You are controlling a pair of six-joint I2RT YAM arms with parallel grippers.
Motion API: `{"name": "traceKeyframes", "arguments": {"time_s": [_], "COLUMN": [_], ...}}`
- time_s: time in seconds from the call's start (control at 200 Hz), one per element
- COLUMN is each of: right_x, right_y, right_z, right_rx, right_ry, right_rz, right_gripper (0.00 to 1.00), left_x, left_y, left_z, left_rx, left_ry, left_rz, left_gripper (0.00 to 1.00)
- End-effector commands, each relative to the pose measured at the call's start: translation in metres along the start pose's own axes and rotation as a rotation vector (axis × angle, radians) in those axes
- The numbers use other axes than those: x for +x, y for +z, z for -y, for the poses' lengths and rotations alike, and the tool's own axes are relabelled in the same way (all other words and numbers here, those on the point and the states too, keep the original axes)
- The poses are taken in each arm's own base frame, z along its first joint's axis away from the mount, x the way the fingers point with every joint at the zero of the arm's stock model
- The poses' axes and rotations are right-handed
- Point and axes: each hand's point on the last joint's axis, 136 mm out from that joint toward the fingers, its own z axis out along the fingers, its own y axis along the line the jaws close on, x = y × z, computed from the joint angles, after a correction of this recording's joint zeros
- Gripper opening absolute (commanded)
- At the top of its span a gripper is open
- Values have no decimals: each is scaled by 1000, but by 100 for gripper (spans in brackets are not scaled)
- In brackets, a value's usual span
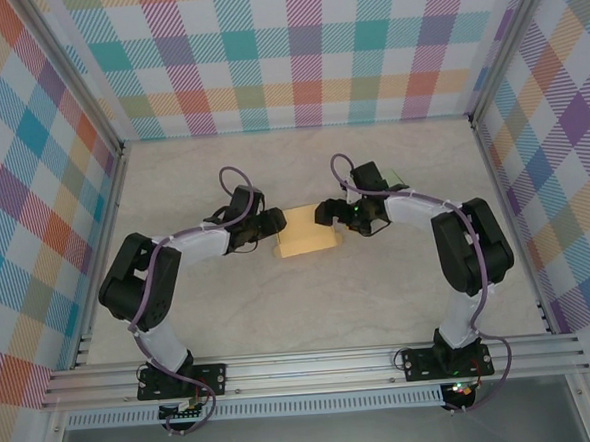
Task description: Fold the paper box
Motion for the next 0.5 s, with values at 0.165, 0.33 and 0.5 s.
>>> {"name": "traceKeyframes", "arguments": {"time_s": [0.165,0.33,0.5], "right_x": [6,7,6], "right_y": [13,20,24], "right_z": [-7,-9,-14], "right_rx": [-104,-144,-189], "right_ry": [46,67,69], "right_rz": [-17,-30,-38], "right_gripper": [94,92,92], "left_x": [10,15,12], "left_y": [4,6,4], "left_z": [-19,-28,-29], "left_rx": [27,17,33], "left_ry": [-69,-84,-84], "left_rz": [-27,-38,-37], "left_gripper": [44,33,29]}}
